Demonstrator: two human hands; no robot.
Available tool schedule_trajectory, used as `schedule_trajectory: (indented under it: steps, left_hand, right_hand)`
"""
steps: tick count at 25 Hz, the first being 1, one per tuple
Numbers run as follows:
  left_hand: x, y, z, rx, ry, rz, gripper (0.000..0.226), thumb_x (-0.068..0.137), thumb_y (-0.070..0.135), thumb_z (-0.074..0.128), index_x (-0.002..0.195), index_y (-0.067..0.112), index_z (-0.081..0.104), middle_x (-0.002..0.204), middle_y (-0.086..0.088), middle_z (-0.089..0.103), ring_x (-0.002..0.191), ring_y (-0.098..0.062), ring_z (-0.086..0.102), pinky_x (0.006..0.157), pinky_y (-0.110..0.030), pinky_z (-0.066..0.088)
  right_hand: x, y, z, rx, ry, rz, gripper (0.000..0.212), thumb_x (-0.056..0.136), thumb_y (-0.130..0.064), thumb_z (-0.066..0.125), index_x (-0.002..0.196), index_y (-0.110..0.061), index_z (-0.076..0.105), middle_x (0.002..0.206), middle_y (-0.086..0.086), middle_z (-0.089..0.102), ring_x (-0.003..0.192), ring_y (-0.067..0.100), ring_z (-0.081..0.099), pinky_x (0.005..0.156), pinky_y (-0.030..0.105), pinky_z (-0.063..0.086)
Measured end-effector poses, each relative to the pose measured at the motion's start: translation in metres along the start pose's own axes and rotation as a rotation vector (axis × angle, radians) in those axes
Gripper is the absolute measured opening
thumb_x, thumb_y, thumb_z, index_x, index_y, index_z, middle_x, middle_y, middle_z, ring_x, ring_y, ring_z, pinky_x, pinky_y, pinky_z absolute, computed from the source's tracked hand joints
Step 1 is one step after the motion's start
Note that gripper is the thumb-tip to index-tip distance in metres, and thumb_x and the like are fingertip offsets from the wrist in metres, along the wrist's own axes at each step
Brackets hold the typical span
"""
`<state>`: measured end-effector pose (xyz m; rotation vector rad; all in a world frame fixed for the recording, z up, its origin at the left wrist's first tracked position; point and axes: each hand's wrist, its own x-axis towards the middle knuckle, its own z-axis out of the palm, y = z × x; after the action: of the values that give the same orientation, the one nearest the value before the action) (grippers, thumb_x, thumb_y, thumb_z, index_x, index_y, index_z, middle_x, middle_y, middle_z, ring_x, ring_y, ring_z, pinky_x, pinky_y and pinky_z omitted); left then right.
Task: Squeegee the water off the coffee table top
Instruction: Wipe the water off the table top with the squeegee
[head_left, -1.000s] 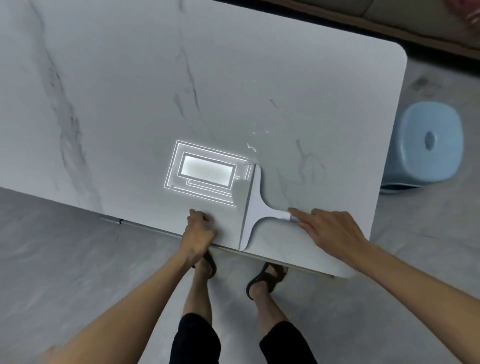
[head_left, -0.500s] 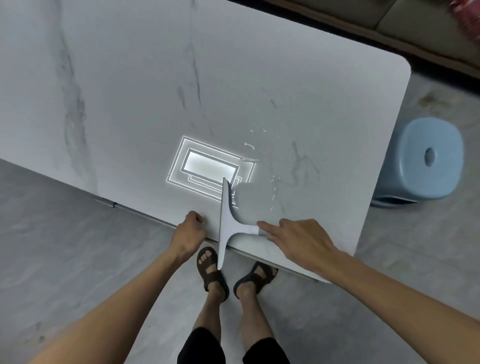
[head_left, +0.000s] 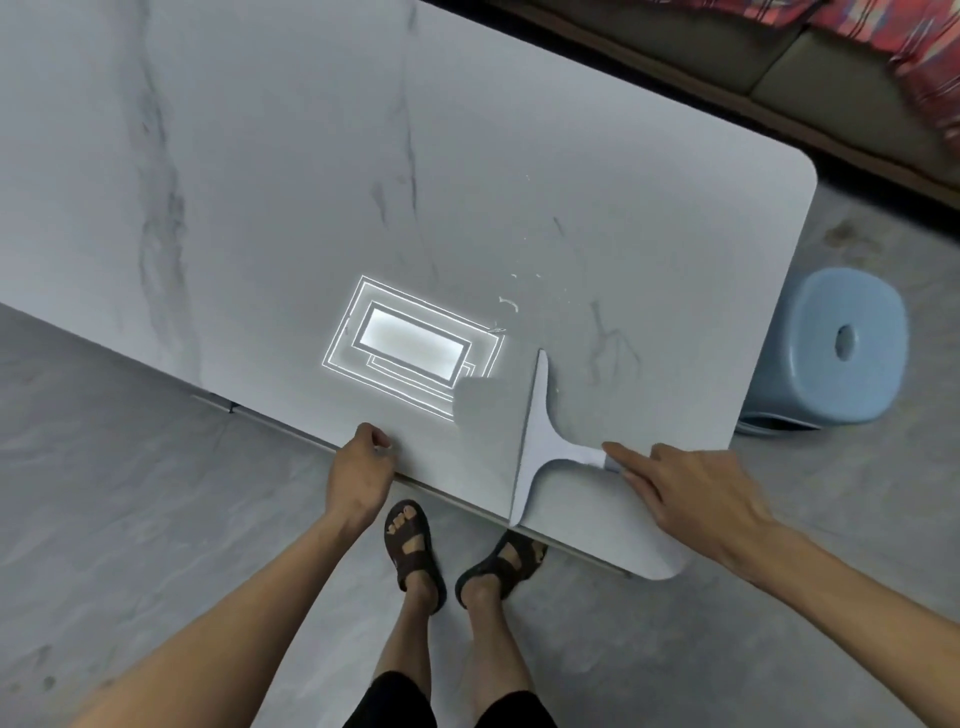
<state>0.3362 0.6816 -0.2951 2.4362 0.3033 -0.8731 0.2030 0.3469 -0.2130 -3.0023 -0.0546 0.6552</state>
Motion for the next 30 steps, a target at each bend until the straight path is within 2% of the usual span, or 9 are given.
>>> schedule_trajectory:
  steps: [2,5,9,12,14,20,23,26,30]
  left_hand:
    - [0.006,-0.010,-0.016,-0.056,0.076,-0.034,0.007,0.088,0.014,0.050,0.095,0.015,0.052,0.096,-0.006,0.063,0.072,-0.023,0.055,0.056,-0.030,0.039]
    - [0.016,-0.031,-0.042,-0.089,0.180,-0.072,0.009,0.085,0.011,0.052,0.092,0.015,0.052,0.096,-0.005,0.061,0.076,-0.024,0.055,0.058,-0.031,0.038]
    - [0.026,-0.051,-0.066,-0.041,0.232,-0.047,0.012,0.084,0.009,0.054,0.094,0.015,0.052,0.096,-0.001,0.058,0.078,-0.026,0.055,0.066,-0.031,0.036]
    - [0.031,-0.055,-0.069,-0.019,0.178,-0.056,0.015,0.085,0.009,0.055,0.097,0.016,0.049,0.090,-0.003,0.057,0.063,-0.018,0.054,0.053,-0.028,0.034]
    - [0.031,-0.048,-0.064,-0.011,0.122,-0.042,0.015,0.084,0.008,0.056,0.096,0.014,0.050,0.085,-0.005,0.058,0.062,-0.017,0.052,0.050,-0.026,0.034]
    - [0.020,-0.006,-0.036,0.034,-0.167,-0.018,0.015,0.084,0.014,0.054,0.098,0.012,0.052,0.083,-0.005,0.061,0.070,-0.021,0.053,0.058,-0.032,0.039]
    - [0.014,0.022,-0.024,0.111,-0.319,0.045,0.016,0.088,0.016,0.055,0.103,0.013,0.054,0.096,-0.009,0.064,0.081,-0.025,0.060,0.068,-0.033,0.047]
    - [0.009,0.052,-0.022,0.170,-0.336,0.118,0.013,0.087,0.015,0.058,0.099,0.016,0.055,0.094,-0.011,0.067,0.082,-0.026,0.067,0.075,-0.038,0.055]
    - [0.021,0.094,-0.033,0.196,-0.214,0.175,0.006,0.086,0.019,0.058,0.090,0.023,0.057,0.078,-0.004,0.071,0.071,-0.019,0.069,0.074,-0.039,0.058]
  right_hand:
    - [0.029,-0.038,-0.003,0.037,0.006,-0.190,0.032,0.094,-0.038,0.052,0.126,-0.036,0.053,0.063,-0.002,0.059,0.040,0.023,0.052,0.036,0.027,0.039]
    - [0.102,-0.110,0.004,0.080,0.017,-0.438,0.034,0.099,-0.037,0.041,0.133,-0.035,0.045,0.080,0.004,0.062,0.053,0.027,0.056,0.045,0.028,0.036]
    - [0.188,-0.181,0.008,0.042,0.035,-0.492,0.035,0.102,-0.041,0.028,0.134,-0.034,0.041,0.084,0.005,0.060,0.060,0.029,0.055,0.051,0.030,0.031]
    - [0.213,-0.191,0.008,0.055,0.051,-0.434,0.031,0.102,-0.043,0.029,0.125,-0.034,0.048,0.069,-0.001,0.049,0.056,0.027,0.047,0.051,0.030,0.025]
    - [0.208,-0.174,0.007,0.096,0.049,-0.369,0.028,0.102,-0.043,0.029,0.118,-0.035,0.051,0.065,-0.003,0.047,0.059,0.028,0.054,0.050,0.028,0.023]
    - [0.131,-0.050,0.007,0.152,0.048,0.001,0.035,0.101,-0.044,0.030,0.133,-0.046,0.042,0.084,-0.002,0.064,0.075,0.026,0.063,0.057,0.030,0.033]
    - [0.081,0.003,0.006,0.159,0.039,0.170,0.037,0.101,-0.042,0.029,0.136,-0.047,0.039,0.087,-0.004,0.068,0.075,0.023,0.063,0.058,0.031,0.038]
    - [0.049,0.023,-0.007,0.189,0.063,0.234,0.038,0.101,-0.048,0.026,0.134,-0.047,0.042,0.082,-0.006,0.069,0.070,0.020,0.063,0.054,0.030,0.035]
    - [0.061,0.034,-0.042,0.275,0.174,0.322,0.035,0.100,-0.054,0.021,0.121,-0.043,0.046,0.061,-0.007,0.058,0.053,0.022,0.054,0.047,0.031,0.038]
